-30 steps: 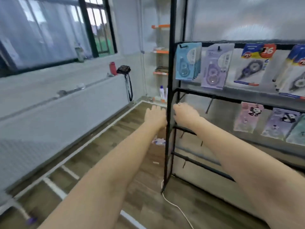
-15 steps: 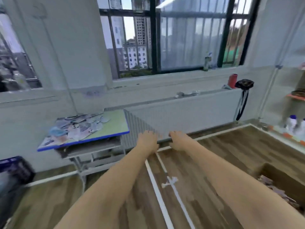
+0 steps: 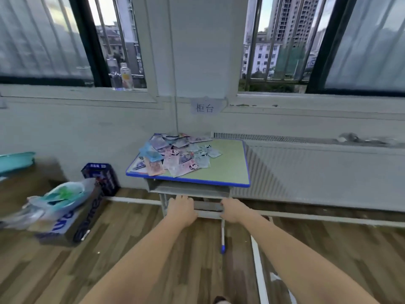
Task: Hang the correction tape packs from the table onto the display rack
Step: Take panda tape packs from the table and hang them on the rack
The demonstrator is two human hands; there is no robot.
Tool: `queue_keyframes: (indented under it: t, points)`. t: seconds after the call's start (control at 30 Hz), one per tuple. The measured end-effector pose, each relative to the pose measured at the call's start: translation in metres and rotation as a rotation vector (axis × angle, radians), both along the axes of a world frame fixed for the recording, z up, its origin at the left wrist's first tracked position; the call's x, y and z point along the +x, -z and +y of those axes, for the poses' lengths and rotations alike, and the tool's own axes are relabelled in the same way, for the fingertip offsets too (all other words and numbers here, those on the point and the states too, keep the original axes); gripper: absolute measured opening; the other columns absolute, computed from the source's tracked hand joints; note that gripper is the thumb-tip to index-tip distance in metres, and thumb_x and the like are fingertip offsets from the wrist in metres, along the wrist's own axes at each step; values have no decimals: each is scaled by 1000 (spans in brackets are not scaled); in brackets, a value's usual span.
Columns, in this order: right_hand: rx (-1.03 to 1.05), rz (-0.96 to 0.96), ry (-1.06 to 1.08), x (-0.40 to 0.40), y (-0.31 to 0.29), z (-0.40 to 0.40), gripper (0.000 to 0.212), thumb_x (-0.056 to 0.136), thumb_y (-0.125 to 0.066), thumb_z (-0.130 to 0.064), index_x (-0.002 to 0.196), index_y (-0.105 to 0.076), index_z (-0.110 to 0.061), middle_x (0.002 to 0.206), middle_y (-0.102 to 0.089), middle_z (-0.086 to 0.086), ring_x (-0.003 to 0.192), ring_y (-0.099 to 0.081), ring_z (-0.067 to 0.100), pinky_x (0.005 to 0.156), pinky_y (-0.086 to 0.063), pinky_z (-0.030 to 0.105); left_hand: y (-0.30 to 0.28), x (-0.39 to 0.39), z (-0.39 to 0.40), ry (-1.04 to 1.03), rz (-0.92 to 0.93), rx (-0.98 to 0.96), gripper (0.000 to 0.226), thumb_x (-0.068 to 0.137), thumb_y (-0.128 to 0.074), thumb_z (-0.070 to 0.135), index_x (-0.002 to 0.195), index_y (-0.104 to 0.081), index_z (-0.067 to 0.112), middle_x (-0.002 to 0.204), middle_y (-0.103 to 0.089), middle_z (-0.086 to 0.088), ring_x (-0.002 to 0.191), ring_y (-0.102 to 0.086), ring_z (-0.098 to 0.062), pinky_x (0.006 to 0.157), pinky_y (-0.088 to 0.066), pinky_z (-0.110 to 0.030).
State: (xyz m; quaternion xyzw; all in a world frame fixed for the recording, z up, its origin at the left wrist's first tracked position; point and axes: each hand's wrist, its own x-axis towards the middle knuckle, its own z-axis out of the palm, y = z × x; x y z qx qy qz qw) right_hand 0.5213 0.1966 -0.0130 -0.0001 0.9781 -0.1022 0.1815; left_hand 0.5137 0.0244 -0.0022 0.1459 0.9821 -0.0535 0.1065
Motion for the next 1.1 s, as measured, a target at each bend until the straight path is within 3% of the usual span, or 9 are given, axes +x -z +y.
queue_keyframes:
  t: [0.23, 0.37, 0.63, 0.83, 1.1]
  points:
    - [51, -13, -57, -167, 22, 10, 39, 94, -48, -19, 131, -46, -5, 136, -49, 16, 124, -48, 31, 101, -41, 36, 18, -158, -16, -85, -9, -47, 41, 97, -40, 29, 132, -46, 9, 135, -49, -12, 126, -43, -28, 99, -37, -40]
    - [64, -53, -46, -256, 31, 22, 47, 95, -49, -25, 138, -41, -7, 142, -44, 15, 129, -44, 30, 105, -39, 35, 30, -238, -15, -105, -41, -19, 41, 96, -44, 33, 129, -48, 9, 130, -50, -11, 123, -45, -27, 97, -40, -39]
    - [59, -168, -4, -360, 70, 21, 49, 95, -50, -23, 138, -40, -4, 141, -44, 17, 129, -44, 31, 103, -38, 32, 71, -332, -19, -57, -176, -1, 54, 91, -53, 37, 134, -40, 8, 135, -44, -12, 127, -40, -28, 99, -38, -41]
    - [-89, -65, 302, -418, 98, 4, 43, 95, -52, -25, 131, -45, -3, 132, -52, 14, 123, -51, 26, 97, -40, 30, 99, -390, -23, -64, -237, 89, 60, 88, -55, 30, 138, -34, 5, 138, -39, -15, 130, -36, -30, 99, -41, -40]
    - [-145, -65, 673, -439, 119, -23, 78, 86, -61, -42, 141, -27, 2, 141, -36, 18, 130, -35, 31, 105, -34, 37, 119, -411, -20, -71, -286, 118, 67, 87, -59, 33, 140, -28, 4, 135, -41, -14, 128, -37, -31, 108, -35, -40]
